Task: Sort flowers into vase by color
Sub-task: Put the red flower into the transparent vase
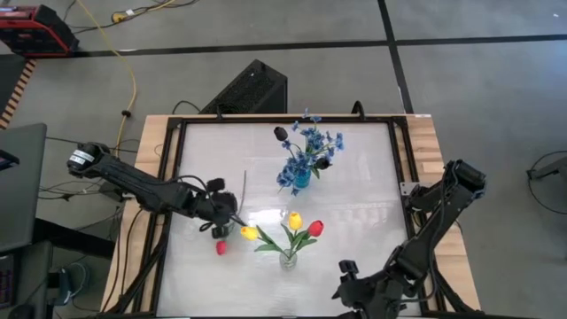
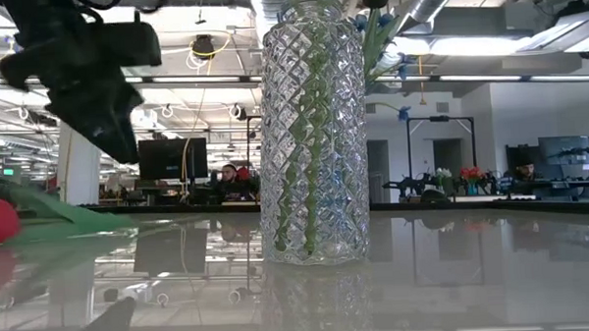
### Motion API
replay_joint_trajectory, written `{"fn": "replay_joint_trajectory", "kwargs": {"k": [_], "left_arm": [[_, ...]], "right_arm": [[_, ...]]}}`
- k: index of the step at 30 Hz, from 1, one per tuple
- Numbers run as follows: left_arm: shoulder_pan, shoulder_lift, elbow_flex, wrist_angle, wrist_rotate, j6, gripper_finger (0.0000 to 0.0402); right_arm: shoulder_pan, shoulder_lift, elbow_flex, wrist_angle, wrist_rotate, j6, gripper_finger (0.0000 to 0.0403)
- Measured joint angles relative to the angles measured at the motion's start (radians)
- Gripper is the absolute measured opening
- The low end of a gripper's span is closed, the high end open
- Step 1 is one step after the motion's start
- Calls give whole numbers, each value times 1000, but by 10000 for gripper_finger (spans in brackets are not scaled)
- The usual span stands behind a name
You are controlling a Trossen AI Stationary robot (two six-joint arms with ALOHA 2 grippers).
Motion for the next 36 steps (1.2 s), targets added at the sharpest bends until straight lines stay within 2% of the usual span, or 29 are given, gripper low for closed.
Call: {"fn": "replay_joint_trajectory", "kwargs": {"k": [3,6,9,12,18,22,26,36], "left_arm": [[0,0,0,-4,-63,392,141],[0,0,-20,-2,-72,771,146],[5,0,-45,-6,-116,994,146],[9,0,-53,6,-171,1104,142],[8,30,-54,110,-161,1264,136],[8,133,-54,114,-180,1372,135],[-3,239,-46,116,-255,1449,135],[-43,406,31,113,-267,1602,135]], "right_arm": [[-5,0,0,-3,0,0,243],[-5,0,0,-3,0,0,243],[-4,0,0,-3,0,0,243],[-4,0,0,-3,0,0,243],[-34,0,0,-3,0,0,243],[-57,0,1,-1,0,0,243],[-65,0,1,2,0,0,243],[-74,0,1,4,-1,0,243]]}}
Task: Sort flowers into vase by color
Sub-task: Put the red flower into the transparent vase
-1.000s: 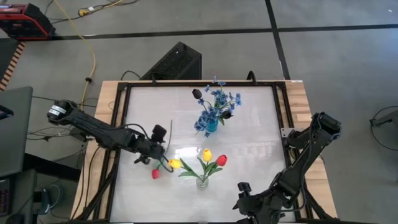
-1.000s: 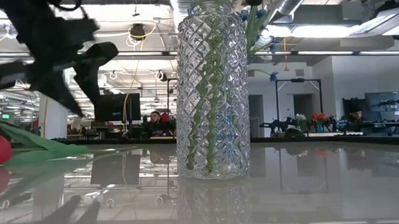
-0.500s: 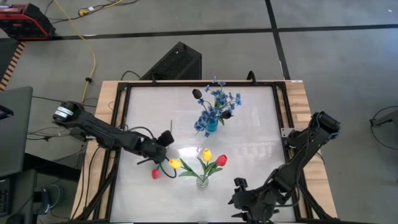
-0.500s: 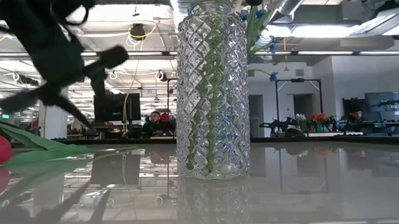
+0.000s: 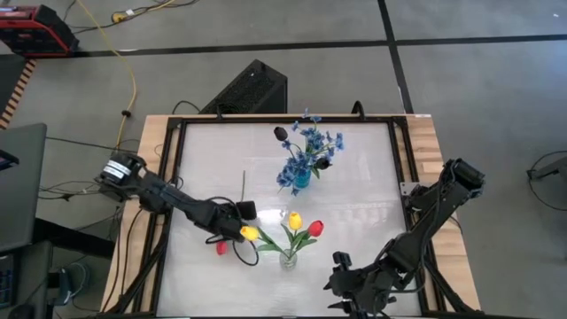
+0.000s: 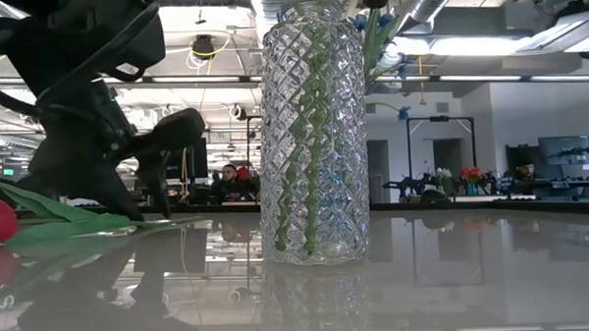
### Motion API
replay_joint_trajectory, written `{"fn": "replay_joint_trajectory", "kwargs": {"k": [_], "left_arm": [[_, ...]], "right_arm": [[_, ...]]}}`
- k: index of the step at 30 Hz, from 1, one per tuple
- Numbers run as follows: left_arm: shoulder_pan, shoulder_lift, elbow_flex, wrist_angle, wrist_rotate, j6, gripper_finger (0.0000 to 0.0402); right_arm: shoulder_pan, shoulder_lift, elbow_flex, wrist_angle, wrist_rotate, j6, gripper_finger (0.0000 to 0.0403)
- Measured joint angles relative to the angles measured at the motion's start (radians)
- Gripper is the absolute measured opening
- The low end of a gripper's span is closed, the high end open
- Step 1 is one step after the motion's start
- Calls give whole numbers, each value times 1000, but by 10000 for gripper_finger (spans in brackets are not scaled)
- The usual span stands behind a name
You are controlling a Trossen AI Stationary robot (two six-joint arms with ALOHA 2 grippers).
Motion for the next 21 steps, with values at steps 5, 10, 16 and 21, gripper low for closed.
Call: {"fn": "replay_joint_trajectory", "kwargs": {"k": [5,10,16,21], "left_arm": [[-34,70,61,-75,-9,111,134],[-58,138,118,-190,-10,149,106],[-61,163,144,-218,5,152,19],[-59,145,215,-287,78,-44,2]], "right_arm": [[-3,0,0,-2,0,0,243],[-2,0,0,-2,-22,0,244],[-2,0,0,-3,-26,0,243],[2,0,0,-2,-26,0,243]]}}
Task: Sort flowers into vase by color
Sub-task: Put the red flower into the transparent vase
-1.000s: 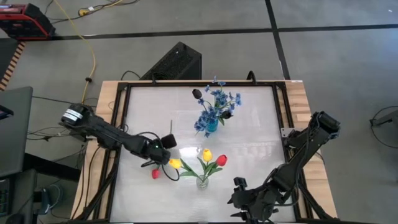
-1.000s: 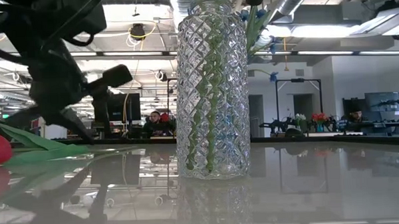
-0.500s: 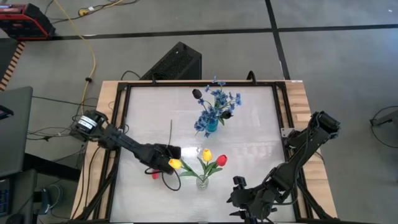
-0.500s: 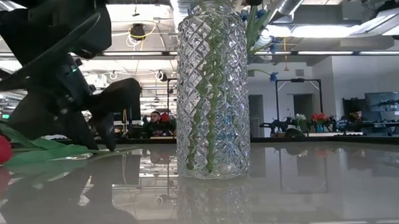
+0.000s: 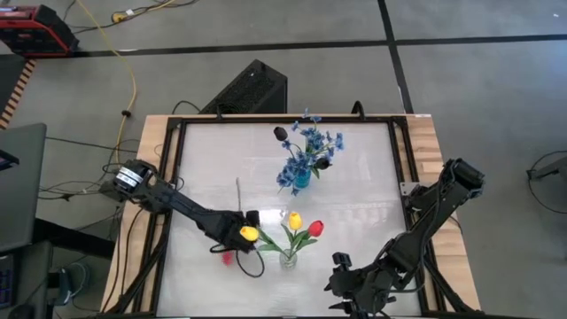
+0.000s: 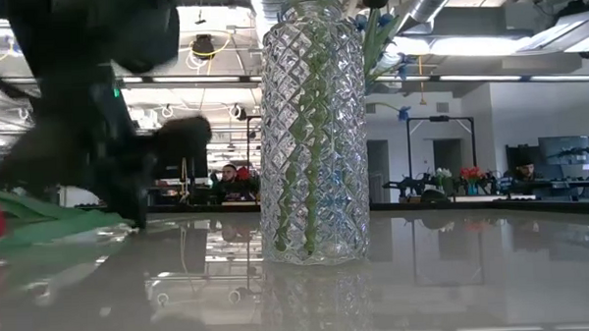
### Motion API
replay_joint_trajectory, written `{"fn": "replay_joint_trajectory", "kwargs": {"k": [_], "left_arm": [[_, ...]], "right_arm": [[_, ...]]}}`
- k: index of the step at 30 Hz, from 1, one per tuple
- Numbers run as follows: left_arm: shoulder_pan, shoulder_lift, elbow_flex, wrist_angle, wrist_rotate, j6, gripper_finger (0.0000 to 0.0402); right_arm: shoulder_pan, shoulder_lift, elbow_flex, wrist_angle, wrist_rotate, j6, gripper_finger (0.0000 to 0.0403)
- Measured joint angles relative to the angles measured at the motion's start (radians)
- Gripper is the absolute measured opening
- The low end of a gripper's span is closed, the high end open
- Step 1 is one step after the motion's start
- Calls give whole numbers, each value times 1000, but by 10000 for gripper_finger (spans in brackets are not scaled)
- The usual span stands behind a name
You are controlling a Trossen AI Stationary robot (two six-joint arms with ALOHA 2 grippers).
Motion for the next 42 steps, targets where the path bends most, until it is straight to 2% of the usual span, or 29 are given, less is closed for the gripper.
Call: {"fn": "replay_joint_trajectory", "kwargs": {"k": [6,13,16,18,20,25,27,31,36,39,42], "left_arm": [[-11,-145,56,-73,87,-362,0],[-83,-483,0,-68,176,-698,0],[-139,-616,-27,-32,249,-839,0],[-174,-695,-52,44,293,-907,0],[-203,-763,-84,160,290,-967,0],[-236,-879,-189,631,284,-1135,0],[-241,-889,-240,811,306,-1183,0],[-247,-846,-322,1069,355,-1211,0],[-256,-681,-349,1403,257,-1224,0],[-255,-551,-287,1453,228,-1219,0],[-260,-441,-186,1408,151,-1195,0]], "right_arm": [[13,0,0,0,0,0,243],[30,0,0,0,0,0,243],[35,0,0,-1,-1,0,243],[38,0,0,-4,-1,-1,243],[36,0,0,-6,-2,-1,243],[34,0,0,-8,-1,-1,243],[35,0,0,-8,-1,-1,243],[35,0,0,-8,-1,-1,243],[31,0,0,-8,0,-2,243],[27,0,0,-8,0,-1,243],[24,0,0,-8,0,-1,243]]}}
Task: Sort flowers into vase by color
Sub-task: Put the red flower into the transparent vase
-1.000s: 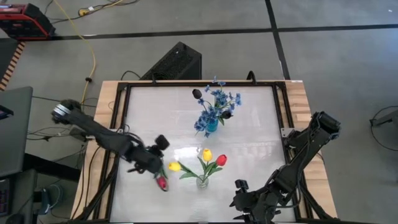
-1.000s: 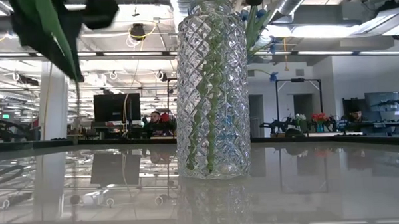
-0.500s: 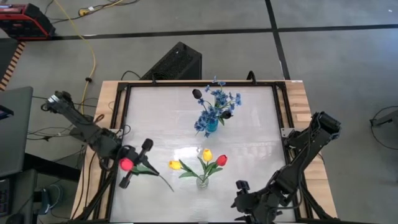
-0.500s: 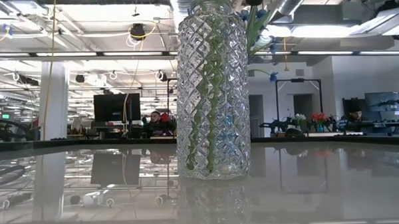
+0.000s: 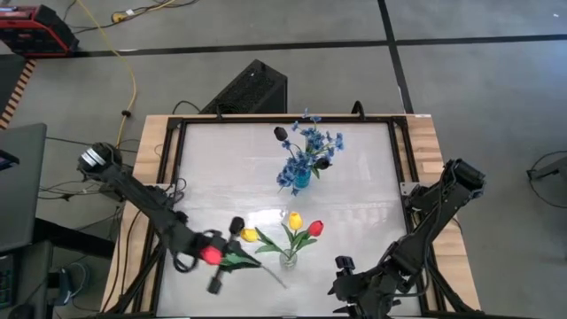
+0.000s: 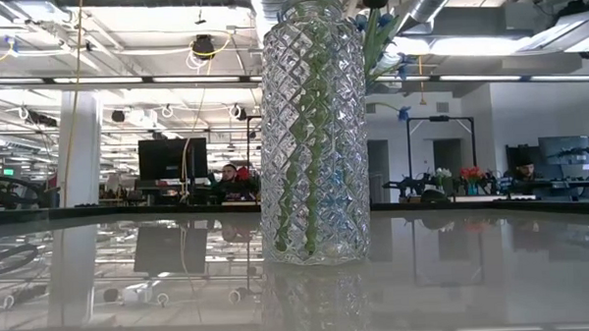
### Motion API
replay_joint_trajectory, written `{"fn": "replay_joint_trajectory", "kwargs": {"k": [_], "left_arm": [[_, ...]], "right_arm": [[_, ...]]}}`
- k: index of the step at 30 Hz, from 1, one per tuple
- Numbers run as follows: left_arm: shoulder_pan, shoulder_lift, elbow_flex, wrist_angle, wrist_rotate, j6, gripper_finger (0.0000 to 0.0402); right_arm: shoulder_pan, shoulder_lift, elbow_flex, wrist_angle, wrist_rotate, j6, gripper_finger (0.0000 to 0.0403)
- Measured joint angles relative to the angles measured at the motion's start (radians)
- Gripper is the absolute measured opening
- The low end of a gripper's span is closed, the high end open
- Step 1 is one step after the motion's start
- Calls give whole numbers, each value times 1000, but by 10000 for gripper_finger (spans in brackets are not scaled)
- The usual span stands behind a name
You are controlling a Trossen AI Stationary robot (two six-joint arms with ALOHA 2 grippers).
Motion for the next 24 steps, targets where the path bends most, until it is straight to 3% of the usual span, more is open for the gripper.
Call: {"fn": "replay_joint_trajectory", "kwargs": {"k": [3,9,16,24], "left_arm": [[-12,64,121,-122,-121,33,0],[-35,152,376,-579,-322,34,0],[-38,254,524,-738,-342,69,0],[-42,258,591,-810,-351,92,0]], "right_arm": [[-2,0,0,1,0,0,243],[-1,0,0,2,0,0,243],[-1,0,0,-2,0,-22,243],[7,0,0,-4,0,-25,243]]}}
